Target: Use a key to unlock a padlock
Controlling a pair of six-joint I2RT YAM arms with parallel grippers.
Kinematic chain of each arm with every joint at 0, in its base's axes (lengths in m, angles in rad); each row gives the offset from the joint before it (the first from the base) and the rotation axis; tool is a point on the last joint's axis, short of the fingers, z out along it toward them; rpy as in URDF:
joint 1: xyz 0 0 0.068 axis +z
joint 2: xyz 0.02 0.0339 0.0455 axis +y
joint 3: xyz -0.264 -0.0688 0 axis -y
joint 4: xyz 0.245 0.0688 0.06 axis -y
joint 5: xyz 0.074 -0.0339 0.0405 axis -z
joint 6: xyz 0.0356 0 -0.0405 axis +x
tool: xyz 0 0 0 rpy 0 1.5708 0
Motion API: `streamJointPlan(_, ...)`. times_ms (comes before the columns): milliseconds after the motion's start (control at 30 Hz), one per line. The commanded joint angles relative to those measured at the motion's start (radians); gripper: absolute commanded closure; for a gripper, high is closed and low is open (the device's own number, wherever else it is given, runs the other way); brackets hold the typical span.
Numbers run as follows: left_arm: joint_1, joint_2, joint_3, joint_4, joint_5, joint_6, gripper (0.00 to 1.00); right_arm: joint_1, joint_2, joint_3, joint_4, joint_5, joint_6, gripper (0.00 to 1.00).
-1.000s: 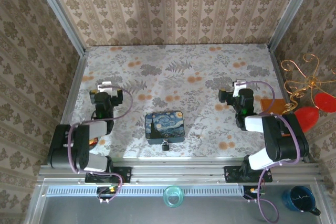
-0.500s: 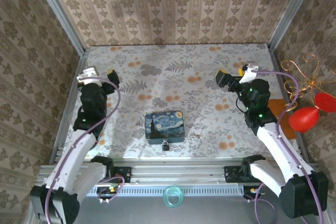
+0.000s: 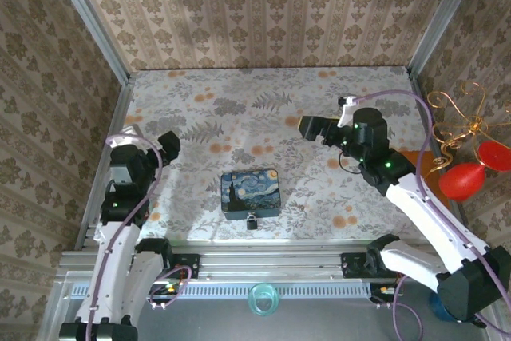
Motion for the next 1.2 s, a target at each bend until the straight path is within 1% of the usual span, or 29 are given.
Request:
streamJointPlan(0,-0.081,0.020,0.054,-0.079,0.056,0.053,0.00,0.060,0.035,0.051,-0.126,0.116,-0.018,0.00)
streamJointPlan(67,-0.166,0.032,0.062,-0.114,-0.010,0.078,0.00,0.122,0.062,0.082,-0.166,0.157,-0.020,0.00)
streamJointPlan(133,-0.236,0.042,0.050,-0.120,-0.043,0.081,0.00,0.183,0.088,0.116,-0.214,0.222,-0.023,0.00)
streamJointPlan(267,-0.337,0.064,0.006,-0.090,-0.074,0.069,0.00,0.255,0.140,0.188,-0.330,0.293,0.003,0.01)
streamJointPlan(333,-0.357,0.078,-0.009,-0.074,-0.078,0.075,0.00,0.275,0.152,0.210,-0.380,0.318,0.020,0.01)
streamJointPlan(367,-0.387,0.085,-0.016,-0.070,-0.078,0.078,0.00,0.280,0.155,0.219,-0.413,0.329,0.031,0.01)
streamJointPlan(500,-0.399,0.095,-0.048,-0.040,-0.036,0.078,0.00,0.283,0.174,0.253,-0.550,0.362,0.088,0.01)
streamJointPlan(633,-0.405,0.081,-0.082,-0.017,-0.004,0.062,0.00,0.282,0.189,0.273,-0.660,0.363,0.130,0.01)
streamJointPlan(733,-0.406,0.085,-0.101,0.008,0.029,0.040,0.00,0.284,0.194,0.271,-0.722,0.360,0.175,0.02)
streamJointPlan(867,-0.428,0.122,-0.095,0.026,0.066,0.020,0.00,0.291,0.178,0.219,-0.754,0.357,0.233,0.03)
streamJointPlan(1000,-0.480,0.153,-0.079,0.017,0.047,0.019,0.00,0.296,0.175,0.155,-0.744,0.324,0.273,0.06)
streamJointPlan(1167,-0.557,0.180,-0.074,-0.007,-0.019,0.015,0.00,0.320,0.188,0.112,-0.753,0.299,0.298,0.10)
